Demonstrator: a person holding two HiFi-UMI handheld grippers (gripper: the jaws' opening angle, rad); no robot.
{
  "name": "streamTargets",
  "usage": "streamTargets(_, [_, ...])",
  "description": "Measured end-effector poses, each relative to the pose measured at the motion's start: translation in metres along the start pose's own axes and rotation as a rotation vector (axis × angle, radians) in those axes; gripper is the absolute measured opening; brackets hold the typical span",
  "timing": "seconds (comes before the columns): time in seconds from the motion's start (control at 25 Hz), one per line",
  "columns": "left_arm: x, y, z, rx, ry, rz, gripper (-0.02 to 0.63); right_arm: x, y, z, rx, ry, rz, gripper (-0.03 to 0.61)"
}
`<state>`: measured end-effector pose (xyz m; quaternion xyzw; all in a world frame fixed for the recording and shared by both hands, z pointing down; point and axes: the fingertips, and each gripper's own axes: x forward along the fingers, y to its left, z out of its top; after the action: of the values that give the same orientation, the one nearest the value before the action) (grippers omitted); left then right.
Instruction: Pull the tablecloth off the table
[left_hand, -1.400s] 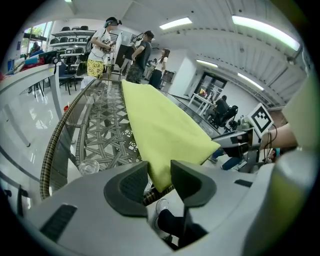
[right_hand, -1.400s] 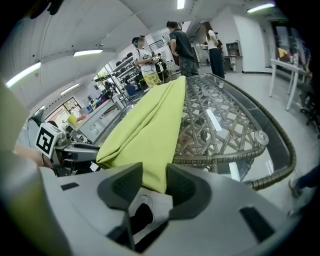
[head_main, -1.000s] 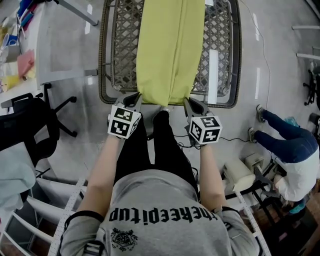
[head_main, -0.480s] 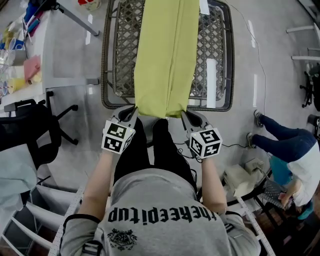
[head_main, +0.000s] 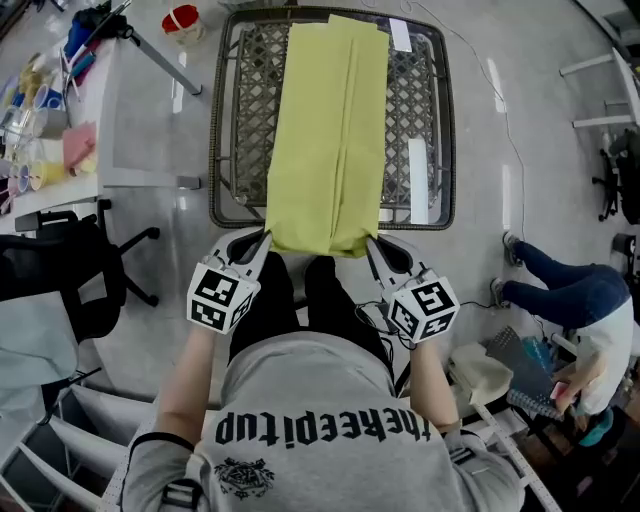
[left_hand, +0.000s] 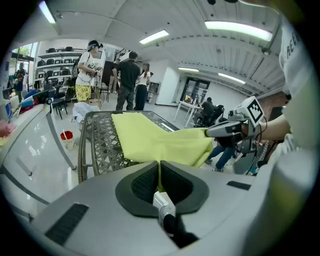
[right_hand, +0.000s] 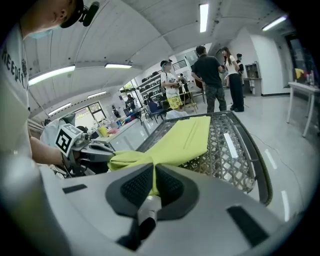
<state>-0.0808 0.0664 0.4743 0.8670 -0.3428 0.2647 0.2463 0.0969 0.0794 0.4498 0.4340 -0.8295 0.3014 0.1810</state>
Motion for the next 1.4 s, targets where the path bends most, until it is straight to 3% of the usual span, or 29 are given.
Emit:
streamTargets(0.28, [-0.027,-0.007,0.025,-0.003,-0.058,-0.020,0.025,-0.025,0.011,0.012,0.010,-0.034,0.008,0.022])
streamTargets(0.76, [-0.009,0.007,0.104,0.072,-0.199,0.101,0.025,-0.015,-0.027,0.078,-0.071,-0.141,-0.029,0.023])
streamTargets(1.08, [-0.001,0.024,0.151,0.052,-0.287,0.205,0.025,-0.008,-0.040,0.119,-0.109,-0.194,-0.019,0.023])
streamTargets(1.4, [0.015,0.048,0.190,0.045,-0.329,0.196,0.025,0.008,-0.054,0.155,-0.102,-0.240,-0.066,0.023])
